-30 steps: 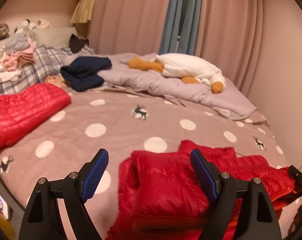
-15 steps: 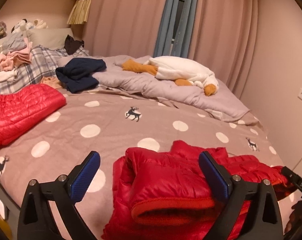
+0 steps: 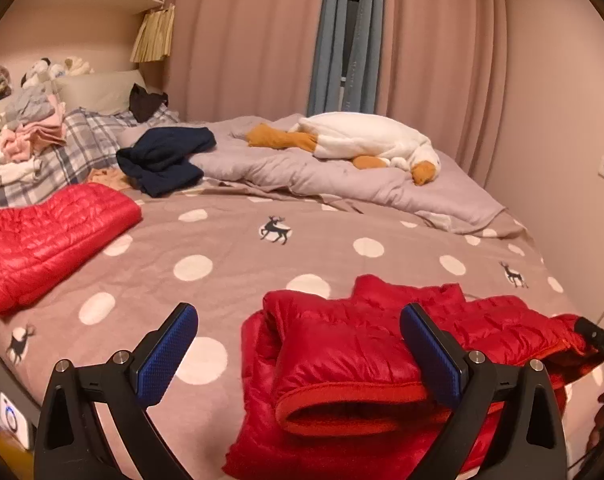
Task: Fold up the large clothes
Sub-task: 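Move both open tools back over the folded red jacket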
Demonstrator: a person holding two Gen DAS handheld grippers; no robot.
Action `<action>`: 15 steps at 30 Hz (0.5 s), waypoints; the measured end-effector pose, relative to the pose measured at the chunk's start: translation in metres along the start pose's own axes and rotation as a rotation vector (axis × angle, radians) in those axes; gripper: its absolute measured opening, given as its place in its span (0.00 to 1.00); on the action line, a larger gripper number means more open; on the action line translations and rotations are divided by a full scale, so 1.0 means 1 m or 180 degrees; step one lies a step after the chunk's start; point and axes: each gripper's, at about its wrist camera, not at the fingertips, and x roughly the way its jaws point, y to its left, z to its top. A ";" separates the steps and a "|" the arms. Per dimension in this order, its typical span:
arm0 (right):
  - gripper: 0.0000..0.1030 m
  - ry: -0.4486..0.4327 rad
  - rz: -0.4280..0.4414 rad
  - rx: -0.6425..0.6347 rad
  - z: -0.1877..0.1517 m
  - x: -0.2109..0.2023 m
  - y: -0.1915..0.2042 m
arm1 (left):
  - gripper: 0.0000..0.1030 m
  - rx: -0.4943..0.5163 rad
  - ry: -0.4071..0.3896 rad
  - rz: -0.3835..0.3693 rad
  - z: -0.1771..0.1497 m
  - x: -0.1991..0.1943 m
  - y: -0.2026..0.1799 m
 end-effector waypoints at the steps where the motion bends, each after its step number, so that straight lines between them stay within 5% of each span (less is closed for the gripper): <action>1: 0.99 -0.0013 0.0005 -0.0009 0.000 -0.002 0.000 | 0.97 -0.0002 -0.0007 0.0001 0.000 -0.001 0.001; 15: 1.00 -0.0081 0.0064 0.0015 -0.001 -0.016 -0.001 | 0.97 0.0042 -0.0093 -0.0024 0.000 -0.014 -0.002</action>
